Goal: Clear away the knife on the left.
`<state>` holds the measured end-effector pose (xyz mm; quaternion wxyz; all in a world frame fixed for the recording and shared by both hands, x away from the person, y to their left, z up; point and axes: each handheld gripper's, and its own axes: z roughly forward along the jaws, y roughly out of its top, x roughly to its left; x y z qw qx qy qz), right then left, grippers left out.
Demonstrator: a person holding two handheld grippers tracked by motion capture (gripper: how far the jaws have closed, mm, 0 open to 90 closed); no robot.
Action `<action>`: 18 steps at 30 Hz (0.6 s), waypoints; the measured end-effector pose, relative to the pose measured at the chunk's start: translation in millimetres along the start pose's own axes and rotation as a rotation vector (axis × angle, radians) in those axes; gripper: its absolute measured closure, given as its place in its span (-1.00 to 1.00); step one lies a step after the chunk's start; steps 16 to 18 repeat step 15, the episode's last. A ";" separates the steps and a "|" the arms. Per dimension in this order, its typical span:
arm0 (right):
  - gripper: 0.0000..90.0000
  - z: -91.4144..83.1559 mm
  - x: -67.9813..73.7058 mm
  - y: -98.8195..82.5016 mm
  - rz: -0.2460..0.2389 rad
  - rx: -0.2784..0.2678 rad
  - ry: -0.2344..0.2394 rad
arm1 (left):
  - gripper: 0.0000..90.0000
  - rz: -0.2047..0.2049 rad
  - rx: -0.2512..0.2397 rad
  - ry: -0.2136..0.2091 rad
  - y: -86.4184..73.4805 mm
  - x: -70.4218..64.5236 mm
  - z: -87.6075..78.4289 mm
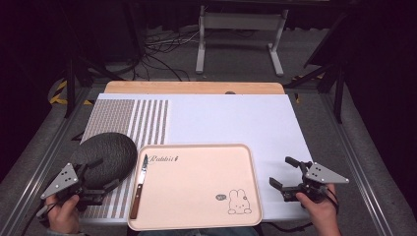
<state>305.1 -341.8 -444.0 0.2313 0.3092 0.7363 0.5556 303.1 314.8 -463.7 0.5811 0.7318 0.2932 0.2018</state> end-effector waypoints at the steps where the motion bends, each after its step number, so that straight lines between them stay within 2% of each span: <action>1: -0.92 -0.2 0.0 0.1 0.002 -0.001 0.000 | -0.88 -0.003 -0.003 0.000 -1.0 0.2 -0.2; 2: -0.92 -0.3 0.0 0.0 0.004 -0.003 0.000 | -0.89 -0.009 -0.003 -0.001 -1.9 -0.4 -0.2; 8: -0.92 0.4 0.3 -0.7 0.004 -0.003 0.000 | -0.89 0.025 0.018 0.004 -1.5 -0.1 0.5; 18: -0.92 0.0 0.1 -0.7 0.005 -0.007 -0.001 | -0.91 0.022 0.038 0.011 -0.1 -1.0 0.5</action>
